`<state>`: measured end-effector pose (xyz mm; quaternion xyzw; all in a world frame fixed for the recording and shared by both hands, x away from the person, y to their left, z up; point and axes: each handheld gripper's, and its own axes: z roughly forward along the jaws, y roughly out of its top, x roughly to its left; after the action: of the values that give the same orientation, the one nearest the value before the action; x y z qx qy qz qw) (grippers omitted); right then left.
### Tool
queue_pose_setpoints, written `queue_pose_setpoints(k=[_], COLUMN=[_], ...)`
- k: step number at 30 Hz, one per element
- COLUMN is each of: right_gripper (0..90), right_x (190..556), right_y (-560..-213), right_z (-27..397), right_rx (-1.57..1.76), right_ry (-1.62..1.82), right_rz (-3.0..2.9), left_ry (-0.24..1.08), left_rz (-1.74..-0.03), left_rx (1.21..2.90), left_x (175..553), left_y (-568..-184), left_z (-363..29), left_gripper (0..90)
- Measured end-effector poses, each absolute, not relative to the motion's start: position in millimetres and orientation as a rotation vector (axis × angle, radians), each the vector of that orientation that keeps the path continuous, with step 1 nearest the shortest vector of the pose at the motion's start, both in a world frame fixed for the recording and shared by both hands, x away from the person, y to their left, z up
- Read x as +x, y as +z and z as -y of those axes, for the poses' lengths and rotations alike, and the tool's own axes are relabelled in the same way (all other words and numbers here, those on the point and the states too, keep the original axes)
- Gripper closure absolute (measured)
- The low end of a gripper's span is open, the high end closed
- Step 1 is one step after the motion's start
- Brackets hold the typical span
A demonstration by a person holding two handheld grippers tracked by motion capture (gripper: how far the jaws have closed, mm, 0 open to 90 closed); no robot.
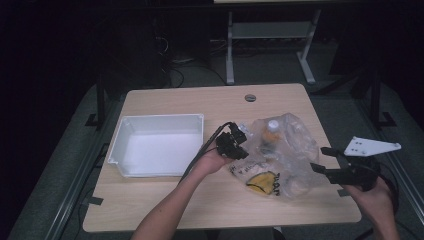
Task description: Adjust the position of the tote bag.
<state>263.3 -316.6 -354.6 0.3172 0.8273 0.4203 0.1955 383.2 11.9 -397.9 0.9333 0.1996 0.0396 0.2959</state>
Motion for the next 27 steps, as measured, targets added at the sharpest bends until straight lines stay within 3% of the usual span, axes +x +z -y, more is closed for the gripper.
queue_pose_setpoints(k=[4, 8, 12, 16, 27], right_gripper=[43.5, 66.2, 79.0, 85.4, 86.1], right_x=[274, 281, 285, 287, 290], right_y=[-342, -339, -342, -346, -357], right_z=[298, 282, 277, 272, 256], right_rx=[0.787, 0.716, 0.714, 0.71, 0.702], right_ry=[1.128, 1.064, 1.046, 1.042, 1.122], right_rz=[-2.395, -2.441, -2.461, -2.466, -2.447], left_ry=[0.119, 0.134, 0.158, 0.162, 0.207], left_rz=[-0.532, -0.517, -0.525, -0.522, -0.457], left_rx=[2.438, 2.434, 2.42, 2.392, 2.398], left_x=[380, 377, 375, 373, 374], left_y=[-384, -375, -370, -365, -338], left_z=[-20, -26, -31, -35, -28], left_gripper=[69.6, 61.0, 53.7, 50.6, 47.9])
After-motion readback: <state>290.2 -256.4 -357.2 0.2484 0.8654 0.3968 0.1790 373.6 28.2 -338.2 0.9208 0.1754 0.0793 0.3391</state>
